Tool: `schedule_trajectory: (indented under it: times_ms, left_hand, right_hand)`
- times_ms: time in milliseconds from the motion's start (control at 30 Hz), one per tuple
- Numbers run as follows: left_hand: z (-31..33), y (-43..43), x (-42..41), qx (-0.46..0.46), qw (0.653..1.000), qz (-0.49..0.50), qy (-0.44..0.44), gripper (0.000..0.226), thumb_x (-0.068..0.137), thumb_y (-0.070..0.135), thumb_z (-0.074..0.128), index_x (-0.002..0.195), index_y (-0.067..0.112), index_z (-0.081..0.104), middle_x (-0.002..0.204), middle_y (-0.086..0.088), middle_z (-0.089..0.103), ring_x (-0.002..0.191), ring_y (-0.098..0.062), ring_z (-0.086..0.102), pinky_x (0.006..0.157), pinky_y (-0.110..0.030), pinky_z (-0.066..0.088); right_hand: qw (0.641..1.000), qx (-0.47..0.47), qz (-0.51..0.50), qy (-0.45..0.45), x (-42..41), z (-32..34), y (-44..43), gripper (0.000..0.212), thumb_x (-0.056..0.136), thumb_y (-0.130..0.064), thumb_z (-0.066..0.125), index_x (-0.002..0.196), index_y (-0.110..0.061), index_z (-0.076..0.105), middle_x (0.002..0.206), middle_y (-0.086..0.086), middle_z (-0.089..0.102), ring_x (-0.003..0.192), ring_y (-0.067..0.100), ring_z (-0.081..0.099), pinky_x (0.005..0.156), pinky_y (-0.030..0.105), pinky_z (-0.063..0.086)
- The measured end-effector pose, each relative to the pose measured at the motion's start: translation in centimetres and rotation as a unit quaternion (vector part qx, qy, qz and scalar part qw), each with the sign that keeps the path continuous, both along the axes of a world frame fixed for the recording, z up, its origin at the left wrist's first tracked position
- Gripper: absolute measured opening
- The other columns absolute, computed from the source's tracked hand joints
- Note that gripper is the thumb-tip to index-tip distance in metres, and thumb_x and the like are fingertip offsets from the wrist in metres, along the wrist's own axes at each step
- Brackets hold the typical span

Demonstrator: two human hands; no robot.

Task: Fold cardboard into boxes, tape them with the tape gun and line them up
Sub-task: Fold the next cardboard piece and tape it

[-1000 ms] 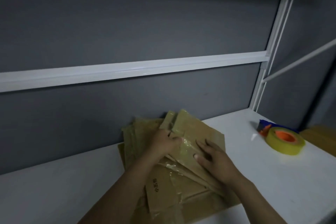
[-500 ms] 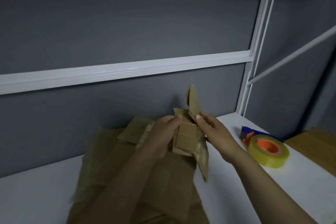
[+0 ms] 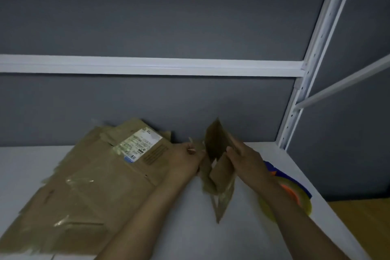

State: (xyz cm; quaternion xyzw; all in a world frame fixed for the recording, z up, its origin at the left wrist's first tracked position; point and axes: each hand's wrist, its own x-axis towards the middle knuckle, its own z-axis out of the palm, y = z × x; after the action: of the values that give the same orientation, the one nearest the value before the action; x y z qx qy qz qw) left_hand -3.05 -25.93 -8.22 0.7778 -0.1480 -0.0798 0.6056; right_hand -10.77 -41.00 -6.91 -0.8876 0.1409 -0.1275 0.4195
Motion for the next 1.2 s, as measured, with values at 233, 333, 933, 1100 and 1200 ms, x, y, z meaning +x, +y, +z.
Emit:
schedule_trajectory:
  times_ms: [233, 333, 933, 1100, 1200]
  left_hand:
    - [-0.3, 0.8, -0.2, 0.024, 0.996, 0.086, -0.028, 0.011, 0.09, 0.008, 0.053, 0.098, 0.015, 0.052, 0.086, -0.005, 0.06, 0.085, -0.022, 0.058, 0.073, -0.033, 0.047]
    - [-0.7, 1.0, -0.1, 0.101, 0.993, 0.06, -0.017, 0.075, 0.086, 0.007, 0.06, 0.151, 0.023, 0.026, 0.146, -0.001, 0.037, 0.134, -0.019, 0.036, 0.109, -0.031, 0.032]
    - [-0.4, 1.0, 3.8, 0.236, 0.916, -0.287, -0.15, 0.057, 0.075, 0.032, 0.081, 0.128, 0.027, 0.06, 0.128, 0.024, 0.054, 0.113, 0.013, 0.05, 0.094, -0.003, 0.038]
    - [-0.3, -0.4, 3.1, 0.184, 0.953, -0.155, -0.182, 0.018, 0.082, 0.043, 0.072, 0.082, 0.027, 0.066, 0.073, 0.007, 0.07, 0.069, 0.0, 0.066, 0.067, -0.024, 0.055]
    - [-0.9, -1.0, 2.4, 0.186, 0.956, -0.106, -0.201, 0.023, 0.082, 0.043, 0.072, 0.091, 0.028, 0.058, 0.074, 0.009, 0.065, 0.065, 0.001, 0.062, 0.054, -0.014, 0.047]
  right_hand:
    - [0.994, 0.097, 0.051, 0.002, -2.7, -1.8, -4.4, 0.027, 0.102, -0.029, 0.039, 0.127, -0.035, 0.043, 0.124, -0.008, 0.055, 0.111, 0.01, 0.055, 0.1, 0.037, 0.047]
    - [0.992, 0.107, 0.066, 0.01, -3.1, -2.2, -5.2, 0.024, 0.101, -0.036, 0.042, 0.124, -0.034, 0.048, 0.118, -0.01, 0.059, 0.106, 0.01, 0.058, 0.093, 0.036, 0.052]
    - [0.999, 0.048, 0.012, 0.0, -2.3, -4.6, -7.5, 0.053, 0.092, -0.024, 0.062, 0.14, -0.032, 0.041, 0.125, -0.002, 0.059, 0.11, 0.016, 0.058, 0.09, 0.027, 0.049]
    - [0.995, 0.093, 0.012, -0.041, -2.1, -4.9, -6.9, 0.038, 0.091, -0.029, 0.062, 0.128, -0.03, 0.054, 0.121, -0.003, 0.061, 0.109, 0.014, 0.058, 0.083, 0.017, 0.047]
    - [0.984, 0.165, 0.029, -0.053, -2.9, -4.8, -6.8, 0.034, 0.09, -0.046, 0.053, 0.123, -0.04, 0.055, 0.124, -0.013, 0.059, 0.112, 0.007, 0.057, 0.083, 0.017, 0.048]
